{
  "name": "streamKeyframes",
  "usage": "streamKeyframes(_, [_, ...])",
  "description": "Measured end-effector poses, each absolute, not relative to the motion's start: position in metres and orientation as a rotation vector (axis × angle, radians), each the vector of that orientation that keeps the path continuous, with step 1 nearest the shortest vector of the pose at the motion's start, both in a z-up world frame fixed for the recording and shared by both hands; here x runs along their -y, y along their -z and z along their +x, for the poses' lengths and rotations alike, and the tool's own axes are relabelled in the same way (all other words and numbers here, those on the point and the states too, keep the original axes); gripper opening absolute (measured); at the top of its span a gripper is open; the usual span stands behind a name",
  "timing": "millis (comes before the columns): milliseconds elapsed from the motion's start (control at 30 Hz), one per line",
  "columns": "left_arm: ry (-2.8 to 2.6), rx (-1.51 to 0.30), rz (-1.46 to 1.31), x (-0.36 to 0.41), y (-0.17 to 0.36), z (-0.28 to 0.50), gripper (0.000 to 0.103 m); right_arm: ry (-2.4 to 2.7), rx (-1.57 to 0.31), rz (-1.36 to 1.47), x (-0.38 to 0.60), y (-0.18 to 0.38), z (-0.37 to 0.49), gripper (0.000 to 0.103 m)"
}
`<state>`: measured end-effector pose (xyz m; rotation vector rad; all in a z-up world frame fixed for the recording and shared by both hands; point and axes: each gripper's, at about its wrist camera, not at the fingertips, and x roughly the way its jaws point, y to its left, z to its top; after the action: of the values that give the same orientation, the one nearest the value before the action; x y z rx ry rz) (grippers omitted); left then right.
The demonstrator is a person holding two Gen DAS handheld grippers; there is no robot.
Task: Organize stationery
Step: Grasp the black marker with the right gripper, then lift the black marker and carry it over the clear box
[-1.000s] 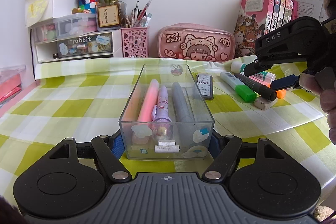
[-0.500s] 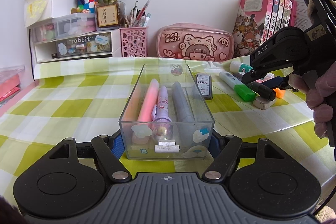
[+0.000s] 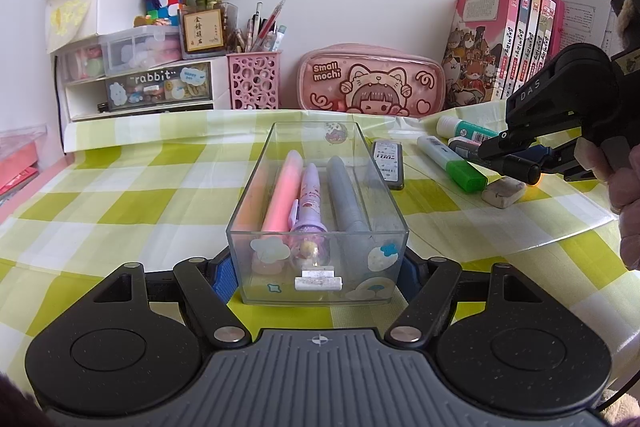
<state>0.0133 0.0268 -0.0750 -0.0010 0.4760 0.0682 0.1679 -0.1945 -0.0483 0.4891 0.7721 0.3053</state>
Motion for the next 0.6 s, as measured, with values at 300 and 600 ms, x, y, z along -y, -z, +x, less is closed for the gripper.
streamKeyframes(300, [-0.067, -0.478, -0.002, -0.026, 0.075, 0.014, 0.073, -0.338, -0.843, 0.475, 0.199, 0.039, 0.151, 0.042])
streamKeyframes(600, [-0.068, -0.478, -0.002, -0.026, 0.075, 0.014, 0.073, -0.419, -0.908, 0.272, 0.175, 0.035, 0.132, 0.044])
